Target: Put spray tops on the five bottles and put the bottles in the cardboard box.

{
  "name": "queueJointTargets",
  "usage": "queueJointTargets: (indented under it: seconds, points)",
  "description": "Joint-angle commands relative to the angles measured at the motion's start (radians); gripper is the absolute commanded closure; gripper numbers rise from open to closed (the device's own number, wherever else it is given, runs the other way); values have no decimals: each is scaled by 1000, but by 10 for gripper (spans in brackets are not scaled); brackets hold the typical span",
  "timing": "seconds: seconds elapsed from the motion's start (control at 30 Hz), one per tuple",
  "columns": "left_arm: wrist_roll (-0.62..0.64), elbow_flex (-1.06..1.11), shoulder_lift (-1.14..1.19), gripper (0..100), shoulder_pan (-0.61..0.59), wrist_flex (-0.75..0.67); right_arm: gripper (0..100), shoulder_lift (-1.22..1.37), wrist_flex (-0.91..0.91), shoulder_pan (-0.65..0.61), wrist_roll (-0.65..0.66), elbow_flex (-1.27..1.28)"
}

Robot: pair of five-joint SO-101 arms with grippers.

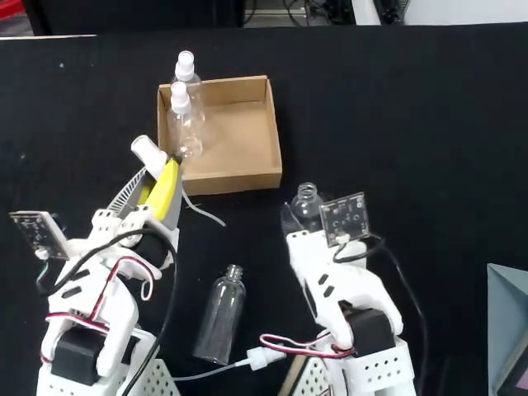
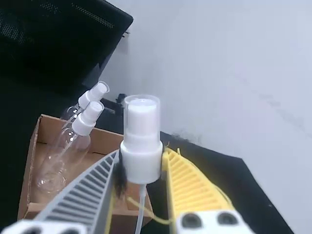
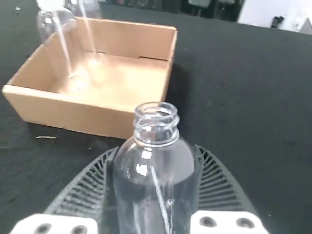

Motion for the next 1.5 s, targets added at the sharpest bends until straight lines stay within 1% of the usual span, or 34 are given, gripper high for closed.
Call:
queueJointTargets:
  seconds: [0.0,0.13,0.3,0.5,0.63,0.73,0.83,0.9,1.03,1.13,1.2,1.3,1.47]
  points:
    - [38,-16,-18,971,-10,-28,882,-101,-32,-61,17,-1]
    - [44,-19,-18,971,-10,-28,881,-101,-32,-109,17,21]
    - [157,-18,-18,971,-12,-28,881,-101,-32,-143,17,25]
    - [226,-16,-18,971,-12,-28,881,-102,-49,-147,20,35]
    - [264,-16,-18,971,-12,-29,881,-102,-94,-178,114,73]
    - [290,-13,-18,971,-39,-52,881,-102,-126,-187,143,99]
    - [338,30,-18,971,-114,-130,881,-102,-133,-189,147,99]
    - [368,85,-18,971,-154,-219,881,-102,-137,-189,149,99]
    - [393,219,-18,971,-166,-431,881,-102,-133,-216,150,99]
    - [393,286,-18,971,-163,-551,881,-102,-129,-249,150,99]
    - [393,306,-18,971,-163,-585,881,-102,-129,-255,150,99]
    - [393,308,-18,971,-162,-585,881,-102,-129,-256,152,99]
    - [393,308,-20,971,-156,-586,884,-102,-129,-252,273,99]
